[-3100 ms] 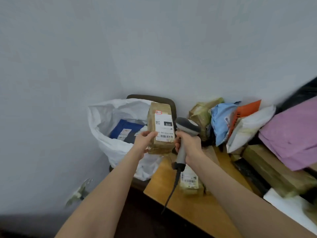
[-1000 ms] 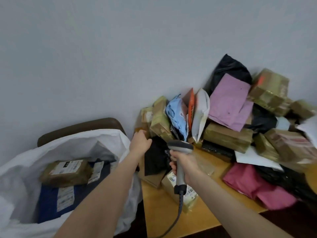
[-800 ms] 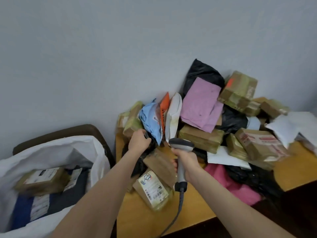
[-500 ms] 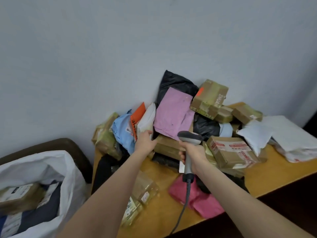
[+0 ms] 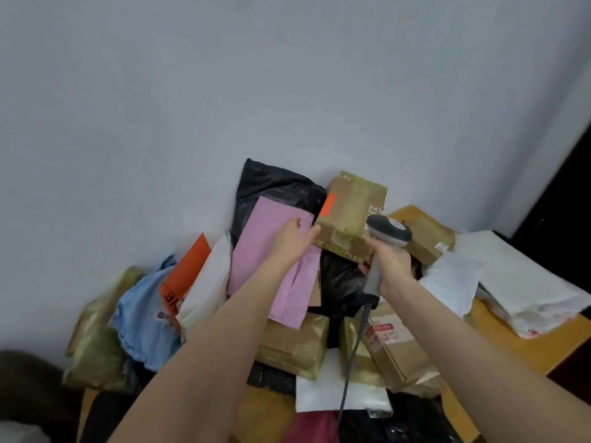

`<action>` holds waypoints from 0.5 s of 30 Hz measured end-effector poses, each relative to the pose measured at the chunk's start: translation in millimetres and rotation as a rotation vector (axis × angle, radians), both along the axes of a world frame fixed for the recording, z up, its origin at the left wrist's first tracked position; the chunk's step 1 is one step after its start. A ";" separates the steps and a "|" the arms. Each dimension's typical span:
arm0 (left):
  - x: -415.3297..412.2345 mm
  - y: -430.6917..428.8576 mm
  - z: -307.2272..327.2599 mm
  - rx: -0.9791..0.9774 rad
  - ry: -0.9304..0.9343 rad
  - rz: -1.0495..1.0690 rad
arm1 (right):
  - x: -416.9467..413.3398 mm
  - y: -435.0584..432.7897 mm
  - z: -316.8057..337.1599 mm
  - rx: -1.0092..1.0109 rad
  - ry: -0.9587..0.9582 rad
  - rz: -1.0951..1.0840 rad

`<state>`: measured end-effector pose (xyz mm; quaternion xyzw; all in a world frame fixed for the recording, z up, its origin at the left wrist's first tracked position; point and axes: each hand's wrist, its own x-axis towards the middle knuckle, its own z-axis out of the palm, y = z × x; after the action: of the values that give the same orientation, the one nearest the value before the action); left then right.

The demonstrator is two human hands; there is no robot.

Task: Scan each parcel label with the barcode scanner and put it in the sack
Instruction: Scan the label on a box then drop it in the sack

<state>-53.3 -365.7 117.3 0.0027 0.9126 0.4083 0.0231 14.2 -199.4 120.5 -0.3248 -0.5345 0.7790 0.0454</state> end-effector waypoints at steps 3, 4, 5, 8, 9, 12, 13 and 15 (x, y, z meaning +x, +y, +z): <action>-47.9 28.6 3.0 0.051 -0.053 -0.063 | -37.9 20.0 -4.3 0.005 0.001 -0.042; -60.9 36.7 1.7 0.049 -0.087 -0.068 | -48.2 26.0 -6.7 -0.006 -0.007 -0.042; -71.7 43.3 -0.9 0.047 -0.127 -0.070 | -56.4 31.0 -8.9 -0.028 -0.013 -0.032; -85.4 54.4 -10.4 0.140 -0.188 -0.026 | -71.4 39.8 -15.2 -0.103 -0.023 0.009; -85.7 56.2 -11.8 0.191 -0.159 -0.004 | -74.3 41.1 -17.3 -0.111 -0.024 0.013; -82.0 56.6 -5.9 0.306 -0.069 0.061 | -76.2 44.5 -16.8 -0.103 -0.031 -0.027; -78.1 56.0 -0.3 0.344 -0.049 0.075 | -73.8 46.5 -14.3 -0.101 -0.026 -0.047; -74.0 51.3 7.4 0.414 -0.048 0.103 | -68.1 48.4 -10.8 -0.125 -0.008 -0.079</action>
<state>-127.4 -314.4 124.7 -0.0490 0.8074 0.5875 0.0228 -53.9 -151.1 109.6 -0.3511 -0.4716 0.8071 0.0537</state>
